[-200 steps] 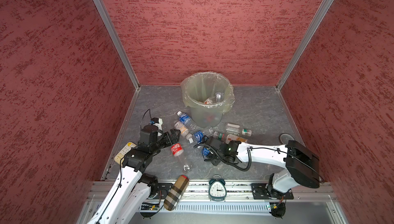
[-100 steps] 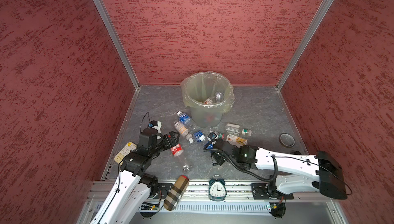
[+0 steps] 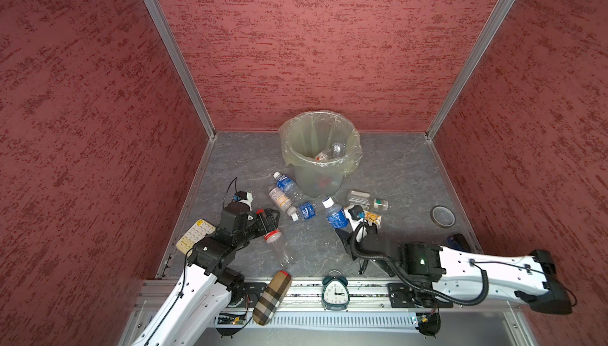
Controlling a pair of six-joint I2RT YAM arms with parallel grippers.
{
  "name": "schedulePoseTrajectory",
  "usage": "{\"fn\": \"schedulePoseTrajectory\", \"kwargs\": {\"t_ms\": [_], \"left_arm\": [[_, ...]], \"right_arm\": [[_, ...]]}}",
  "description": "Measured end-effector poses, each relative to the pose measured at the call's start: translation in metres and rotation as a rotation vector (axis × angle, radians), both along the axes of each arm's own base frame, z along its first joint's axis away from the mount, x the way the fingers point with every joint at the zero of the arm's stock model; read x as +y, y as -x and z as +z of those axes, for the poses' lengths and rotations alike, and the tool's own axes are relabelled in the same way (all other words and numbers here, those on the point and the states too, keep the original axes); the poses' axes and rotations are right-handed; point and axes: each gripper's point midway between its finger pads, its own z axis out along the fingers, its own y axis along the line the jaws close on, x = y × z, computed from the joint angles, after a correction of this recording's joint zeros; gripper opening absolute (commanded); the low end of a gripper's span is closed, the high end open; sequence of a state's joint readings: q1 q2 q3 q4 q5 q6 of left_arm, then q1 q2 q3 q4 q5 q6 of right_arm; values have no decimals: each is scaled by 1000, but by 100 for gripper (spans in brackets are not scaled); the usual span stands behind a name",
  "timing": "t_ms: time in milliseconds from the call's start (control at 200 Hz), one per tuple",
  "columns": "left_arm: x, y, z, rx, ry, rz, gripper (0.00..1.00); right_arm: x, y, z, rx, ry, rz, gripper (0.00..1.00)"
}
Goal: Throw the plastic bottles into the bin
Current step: 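Lift the blue-labelled bottle over the bin and release it with the right gripper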
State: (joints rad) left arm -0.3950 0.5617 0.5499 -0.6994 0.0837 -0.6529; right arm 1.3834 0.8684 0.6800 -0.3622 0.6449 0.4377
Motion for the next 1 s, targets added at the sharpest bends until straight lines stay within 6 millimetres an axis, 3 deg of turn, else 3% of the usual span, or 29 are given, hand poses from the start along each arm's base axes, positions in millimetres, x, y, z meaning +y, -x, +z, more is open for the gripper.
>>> {"fn": "schedulePoseTrajectory", "kwargs": {"t_ms": [351, 736, 832, 1002], "left_arm": [[4, 3, -13, 24, -17, 20, 100], [6, 8, -36, 65, -30, 28, 99], [7, 10, -44, 76, -32, 31, 99], [8, 15, -51, 76, -15, 39, 99]], "right_arm": [[-33, -6, 69, -132, -226, -84, 38], [-34, -27, 146, -321, -231, -195, 42], [-33, -55, 183, -359, -229, -265, 42], [-31, -147, 259, -404, -264, -388, 42]]}}
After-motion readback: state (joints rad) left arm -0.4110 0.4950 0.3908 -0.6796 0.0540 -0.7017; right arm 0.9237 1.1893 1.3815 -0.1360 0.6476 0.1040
